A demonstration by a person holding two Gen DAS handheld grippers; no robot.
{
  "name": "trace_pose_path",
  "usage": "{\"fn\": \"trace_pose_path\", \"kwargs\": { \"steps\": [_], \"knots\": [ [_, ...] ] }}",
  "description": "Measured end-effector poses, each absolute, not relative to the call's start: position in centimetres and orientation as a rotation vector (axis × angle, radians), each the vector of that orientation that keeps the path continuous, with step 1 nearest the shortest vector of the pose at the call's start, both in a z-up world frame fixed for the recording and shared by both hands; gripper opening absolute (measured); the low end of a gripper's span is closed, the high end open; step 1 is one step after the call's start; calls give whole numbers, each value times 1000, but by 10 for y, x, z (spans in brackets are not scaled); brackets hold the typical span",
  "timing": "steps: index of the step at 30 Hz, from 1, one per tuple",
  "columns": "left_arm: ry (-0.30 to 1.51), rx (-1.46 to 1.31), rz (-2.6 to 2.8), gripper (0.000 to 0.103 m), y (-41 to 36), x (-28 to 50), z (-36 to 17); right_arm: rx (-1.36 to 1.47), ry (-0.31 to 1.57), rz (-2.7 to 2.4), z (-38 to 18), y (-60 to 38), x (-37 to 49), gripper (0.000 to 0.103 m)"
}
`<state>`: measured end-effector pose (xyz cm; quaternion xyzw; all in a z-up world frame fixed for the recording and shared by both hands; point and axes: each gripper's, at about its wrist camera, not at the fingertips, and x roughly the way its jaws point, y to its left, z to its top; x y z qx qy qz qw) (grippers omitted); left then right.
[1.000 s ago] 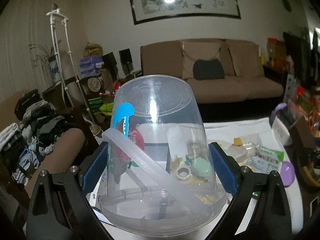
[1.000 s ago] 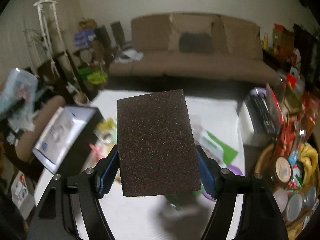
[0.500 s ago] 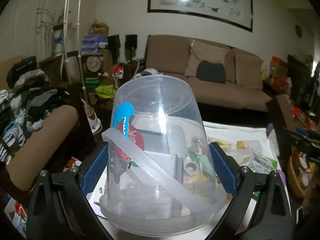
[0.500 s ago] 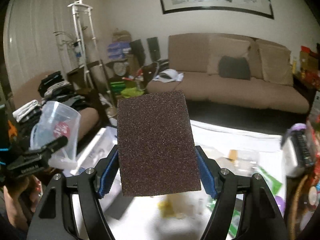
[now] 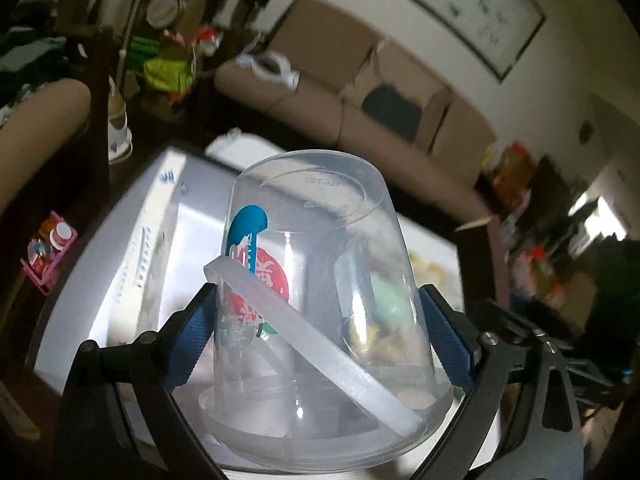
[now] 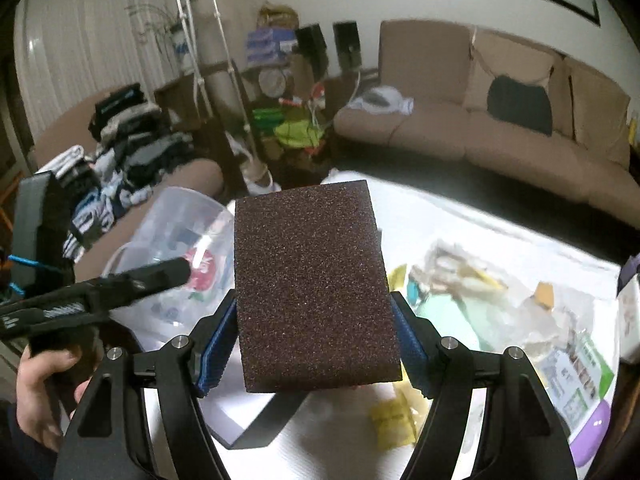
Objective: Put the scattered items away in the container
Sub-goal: 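Place the clear cup into the black box with left while right places the sponge beside it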
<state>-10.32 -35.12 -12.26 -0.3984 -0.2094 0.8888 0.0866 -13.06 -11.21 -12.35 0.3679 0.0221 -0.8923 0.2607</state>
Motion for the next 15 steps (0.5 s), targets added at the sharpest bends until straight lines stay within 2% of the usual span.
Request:
{"fn": "trace_pose_path", "kwargs": {
  "steps": [4, 9, 12, 15],
  "knots": [
    [-387, -1447, 2782, 96, -345, -121, -161, 1088, 42, -2373, -156, -127, -147, 74],
    [-254, -1635, 2925, 96, -378, -113, -188, 1144, 37, -2312, -187, -154, -153, 74],
    [-400, -1619, 2918, 96, -396, -101, -188, 1167, 37, -2285, -197, -164, -153, 74],
    [-369, -1554, 2962, 96, -393, -94, -175, 1191, 35, -2269, -204, -172, -155, 74]
  ]
}}
